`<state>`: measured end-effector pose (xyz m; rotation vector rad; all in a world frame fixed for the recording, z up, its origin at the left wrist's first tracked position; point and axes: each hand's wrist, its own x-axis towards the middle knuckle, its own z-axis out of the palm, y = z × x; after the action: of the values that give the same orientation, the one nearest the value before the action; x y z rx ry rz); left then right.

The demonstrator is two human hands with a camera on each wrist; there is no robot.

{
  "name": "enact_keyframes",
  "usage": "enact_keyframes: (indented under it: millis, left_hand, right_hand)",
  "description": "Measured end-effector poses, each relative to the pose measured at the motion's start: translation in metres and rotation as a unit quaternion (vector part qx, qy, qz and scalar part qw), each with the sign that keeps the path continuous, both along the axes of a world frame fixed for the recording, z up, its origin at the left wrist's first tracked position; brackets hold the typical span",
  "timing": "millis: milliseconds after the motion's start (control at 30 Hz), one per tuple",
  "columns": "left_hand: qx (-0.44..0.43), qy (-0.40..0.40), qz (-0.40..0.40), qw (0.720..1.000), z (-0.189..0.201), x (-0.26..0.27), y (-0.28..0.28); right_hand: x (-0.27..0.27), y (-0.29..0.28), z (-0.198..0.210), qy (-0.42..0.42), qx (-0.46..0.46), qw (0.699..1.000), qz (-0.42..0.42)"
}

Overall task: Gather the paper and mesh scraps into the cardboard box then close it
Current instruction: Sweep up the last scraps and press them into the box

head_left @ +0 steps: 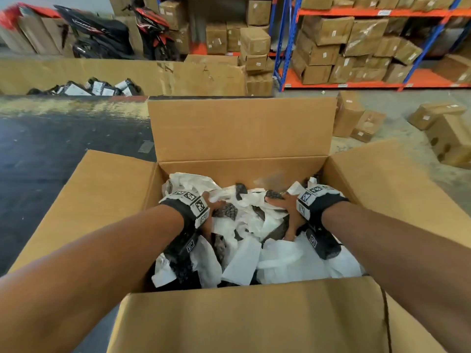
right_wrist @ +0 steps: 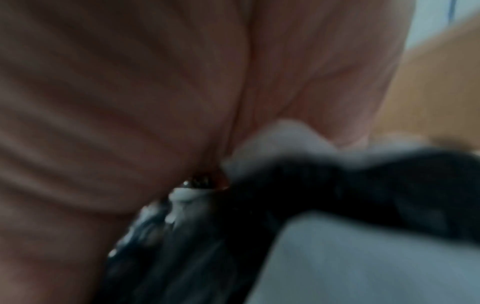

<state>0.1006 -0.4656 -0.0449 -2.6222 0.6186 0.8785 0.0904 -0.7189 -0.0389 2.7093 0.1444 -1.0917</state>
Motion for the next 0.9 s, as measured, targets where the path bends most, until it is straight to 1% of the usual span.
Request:
enact_keyframes:
  millis: [67, 167, 267, 367, 433, 500, 600, 667, 733, 767, 833, 900]
  left_hand:
    - [0.002, -0.007, 0.013, 1.000, -0.006, -0.002, 0.002]
    - [-0.021, -0.018, 0.041, 0.999, -0.011, -0.004, 0.004]
    - [-0.033, -0.009, 0.066, 0.997, -0.016, 0.000, 0.005]
    - [-0.023, -0.039, 0.068, 0.997, 0.002, -0.004, -0.002]
    - [-0.030, -0.033, 0.066, 0.997, 0.014, -0.006, -0.010]
    - [-0.037, -0.030, 0.068, 0.996, 0.016, -0.008, -0.019]
    - [-0.020, -0.037, 0.100, 0.994, 0.001, -0.019, -0.027]
    - [-0.027, -0.078, 0.107, 0.991, -0.018, -0.023, -0.023]
    - [-0.033, -0.086, 0.114, 0.989, -0.021, -0.023, -0.020]
    - [-0.028, -0.078, 0.112, 0.990, -0.018, -0.022, -0.018]
    - [-0.033, -0.074, 0.099, 0.992, -0.001, -0.022, -0.019]
    - [-0.052, -0.063, 0.080, 0.993, 0.019, -0.019, -0.015]
  right_hand:
    - [-0.007, 0.001, -0.010, 0.002, 0.030, 0.999, 0.028]
    - [-0.014, 0.004, -0.011, -0.010, 0.048, 0.997, 0.061]
    - [-0.014, 0.004, -0.010, -0.018, 0.084, 0.995, 0.055]
    - [-0.008, -0.001, 0.004, -0.030, 0.107, 0.991, 0.072]
    - [-0.006, -0.003, 0.016, -0.039, 0.122, 0.989, 0.076]
    - [-0.004, -0.002, 0.016, -0.031, 0.130, 0.988, 0.075]
    - [-0.016, 0.017, 0.005, 0.010, 0.111, 0.991, 0.077]
    - [-0.023, 0.025, -0.002, 0.018, 0.092, 0.990, 0.103]
    - [-0.023, 0.026, 0.001, 0.017, 0.108, 0.988, 0.105]
    - [-0.023, 0.025, 0.007, 0.023, 0.122, 0.987, 0.104]
    - [-0.018, 0.016, 0.021, 0.016, 0.136, 0.985, 0.103]
    - [-0.017, 0.007, 0.035, -0.011, 0.154, 0.984, 0.093]
